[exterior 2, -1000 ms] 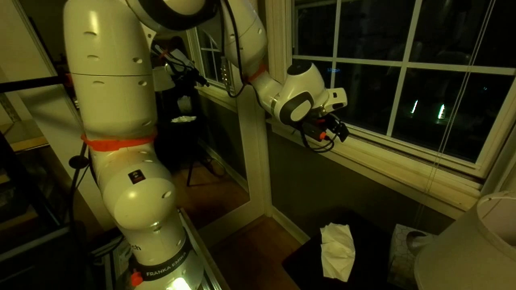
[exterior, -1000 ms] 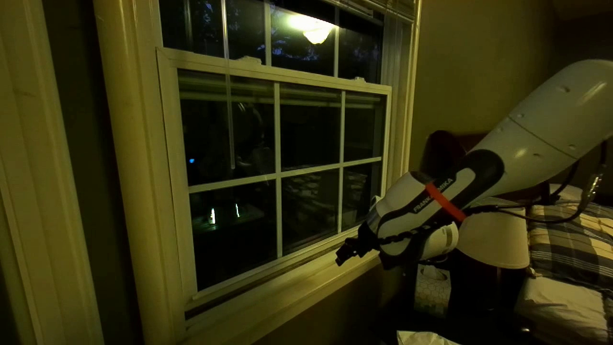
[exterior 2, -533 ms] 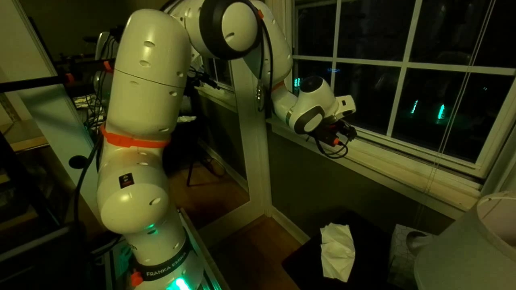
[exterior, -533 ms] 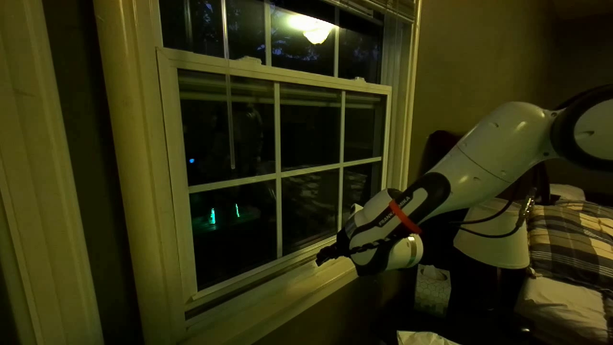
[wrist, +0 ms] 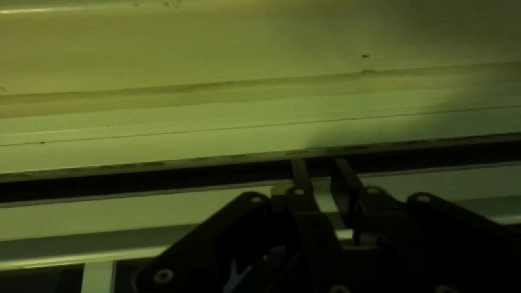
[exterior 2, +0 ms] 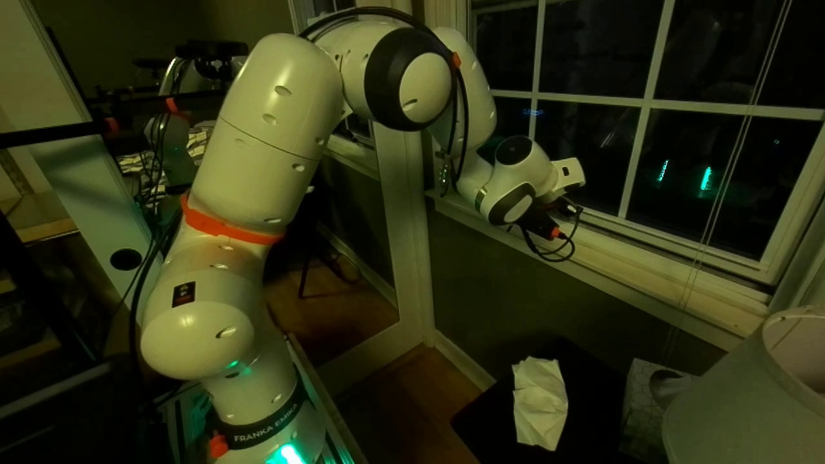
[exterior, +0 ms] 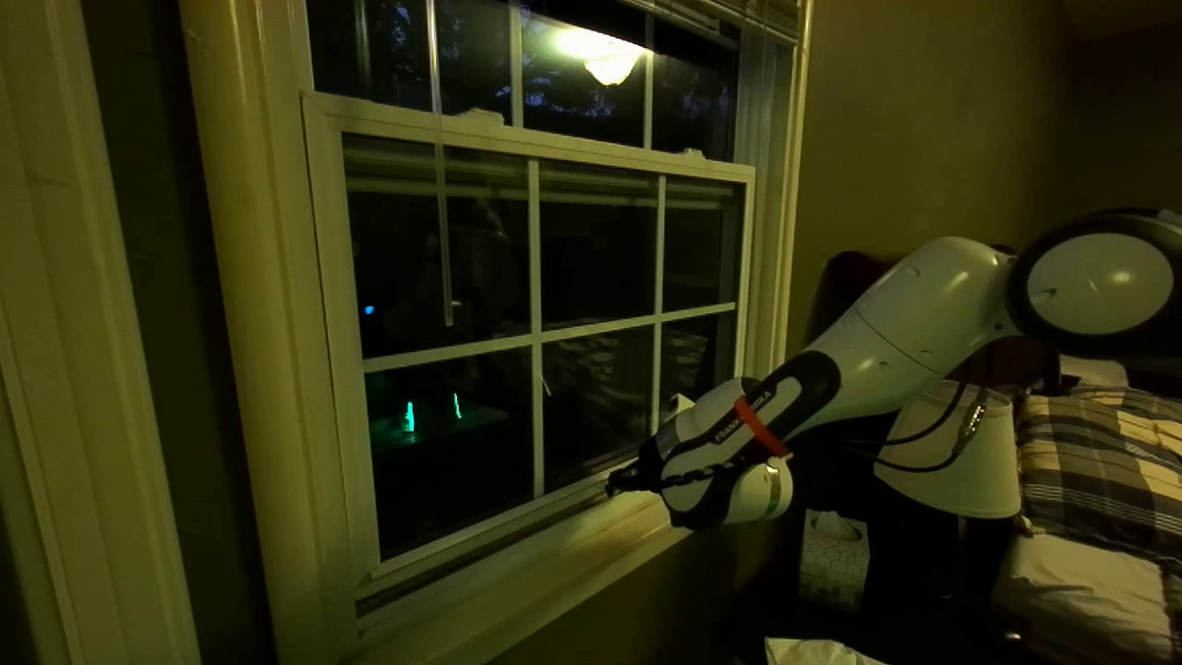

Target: Slide the right window up

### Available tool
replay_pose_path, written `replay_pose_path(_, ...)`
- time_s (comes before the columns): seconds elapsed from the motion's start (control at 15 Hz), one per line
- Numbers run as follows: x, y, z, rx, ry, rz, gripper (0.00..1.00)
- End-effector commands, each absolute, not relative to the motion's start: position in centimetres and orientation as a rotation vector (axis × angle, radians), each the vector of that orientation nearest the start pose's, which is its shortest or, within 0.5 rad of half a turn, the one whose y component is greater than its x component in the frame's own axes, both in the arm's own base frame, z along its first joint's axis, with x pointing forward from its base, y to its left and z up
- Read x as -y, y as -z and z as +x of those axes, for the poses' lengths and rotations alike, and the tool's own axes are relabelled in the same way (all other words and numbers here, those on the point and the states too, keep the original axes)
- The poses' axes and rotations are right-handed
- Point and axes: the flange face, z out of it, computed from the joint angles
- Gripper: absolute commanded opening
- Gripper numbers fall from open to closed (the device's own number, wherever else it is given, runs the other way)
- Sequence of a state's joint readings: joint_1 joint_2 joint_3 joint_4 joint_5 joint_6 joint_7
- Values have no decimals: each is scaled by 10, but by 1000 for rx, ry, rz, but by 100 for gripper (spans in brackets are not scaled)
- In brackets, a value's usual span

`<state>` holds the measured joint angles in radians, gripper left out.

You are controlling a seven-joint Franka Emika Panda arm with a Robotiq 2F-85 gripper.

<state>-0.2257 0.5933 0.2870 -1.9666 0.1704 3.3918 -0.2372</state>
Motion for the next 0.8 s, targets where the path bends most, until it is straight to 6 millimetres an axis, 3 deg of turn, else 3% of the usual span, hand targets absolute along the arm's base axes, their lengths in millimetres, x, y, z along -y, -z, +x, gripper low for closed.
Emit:
replay_pose_path(0.0,4,-272,673,8,1347,-2728,0)
replay_pose_path(0.2,2,-277,669,7,1385,-2688,0)
replay_pose_path(0.6,-14,-313,652,3,1507,-2557,0)
replay_pose_path(0.73,-15,-316,648,3,1522,-2531,0)
